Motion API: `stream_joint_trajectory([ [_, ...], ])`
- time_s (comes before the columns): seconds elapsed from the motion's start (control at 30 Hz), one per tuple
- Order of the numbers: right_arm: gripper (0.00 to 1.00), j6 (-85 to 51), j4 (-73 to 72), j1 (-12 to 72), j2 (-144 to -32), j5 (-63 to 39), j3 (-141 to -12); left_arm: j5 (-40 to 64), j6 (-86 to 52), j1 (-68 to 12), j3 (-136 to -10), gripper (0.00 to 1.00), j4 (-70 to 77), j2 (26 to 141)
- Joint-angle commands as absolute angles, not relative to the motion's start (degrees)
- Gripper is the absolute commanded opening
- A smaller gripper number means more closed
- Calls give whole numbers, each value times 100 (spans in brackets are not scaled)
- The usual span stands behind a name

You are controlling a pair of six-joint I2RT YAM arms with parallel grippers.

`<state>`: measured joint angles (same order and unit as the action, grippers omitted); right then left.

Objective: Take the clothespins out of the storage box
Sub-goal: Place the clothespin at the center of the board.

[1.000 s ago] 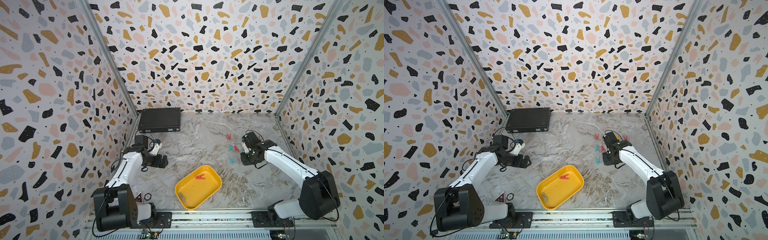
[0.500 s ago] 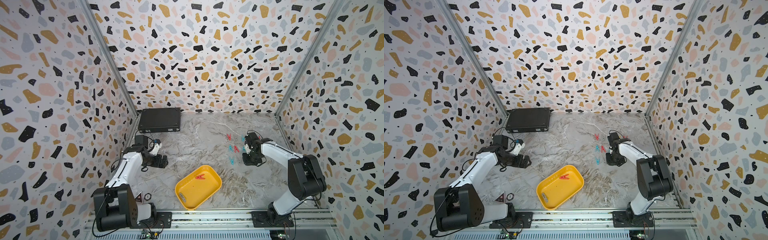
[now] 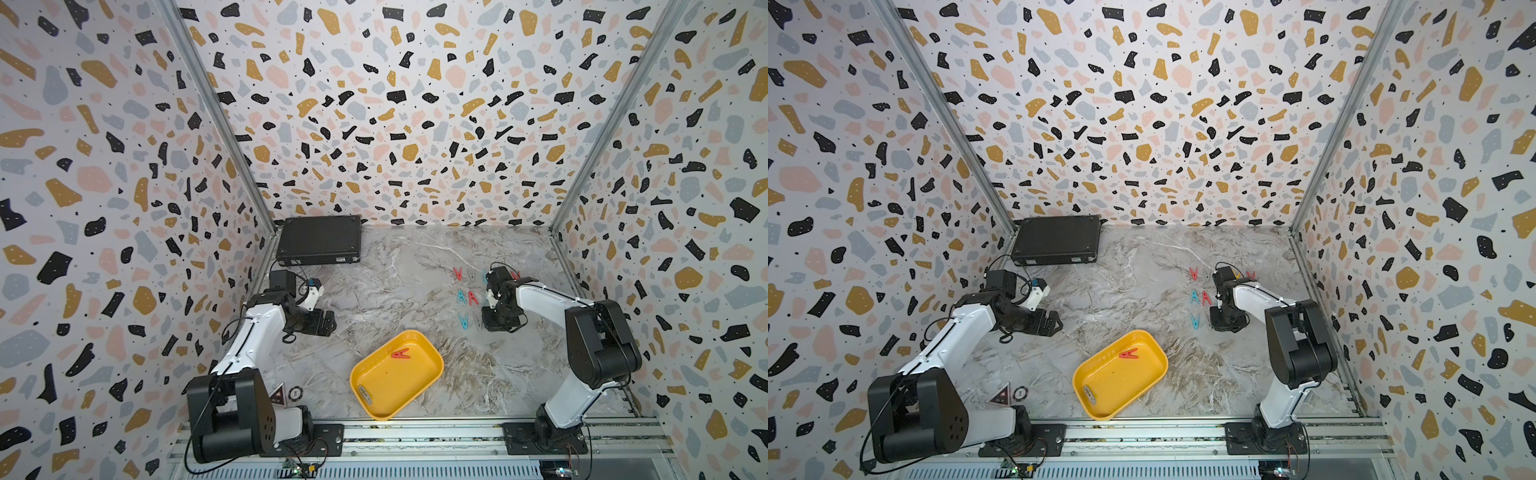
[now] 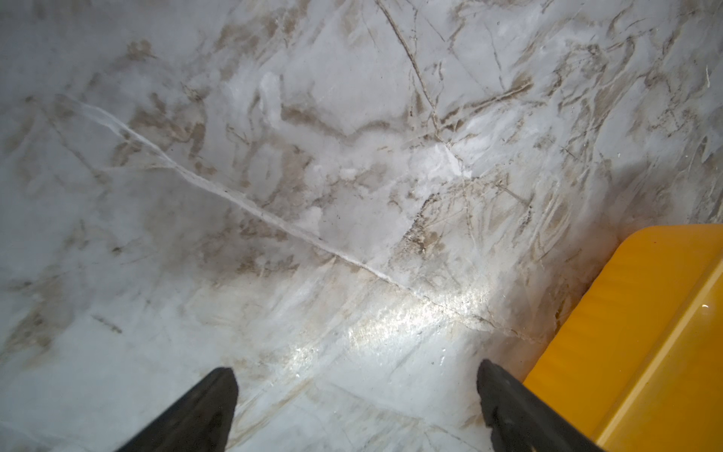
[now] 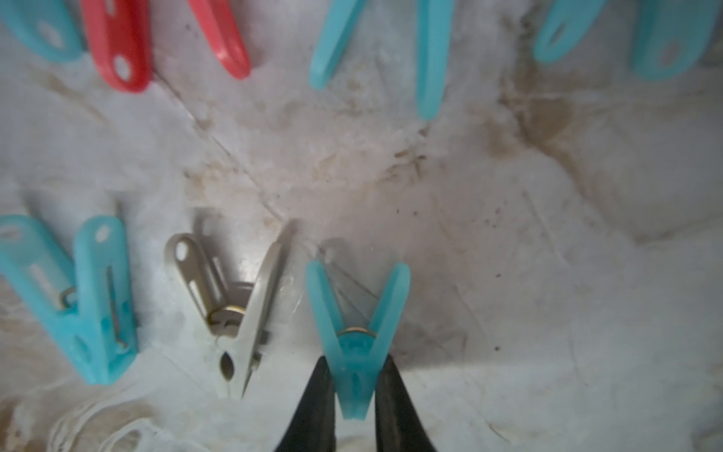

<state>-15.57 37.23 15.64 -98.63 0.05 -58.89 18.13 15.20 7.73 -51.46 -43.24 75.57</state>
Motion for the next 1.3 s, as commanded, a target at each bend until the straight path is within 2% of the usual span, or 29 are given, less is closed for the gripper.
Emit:
stream_joint_trajectory([
  [0.0,19,-1629,3727,1538,-9900,94,-5955,1916,1522,800,-5139,100,-4337,7549],
  [0.27,30,-1644,3736,1538,-9789,18,-5940,1925,1528,800,-5124,100,-4339,7540],
  [0.7,36,-1679,4414,1538,-8991,-105,-6296,1932,1522,800,-5125,100,-4337,7523],
  [1.0,42,-1721,4889,1580,-7851,-1188,-6755,1894,1527,800,-5117,100,-4309,7467],
  [1.13,42,-1852,5038,1909,-7586,-1595,-6930,1865,1505,800,-5081,100,-4260,7332],
  [1.27,42,-1999,5072,2601,-7455,-1490,-7040,1798,1496,807,-5111,100,-4284,7433],
])
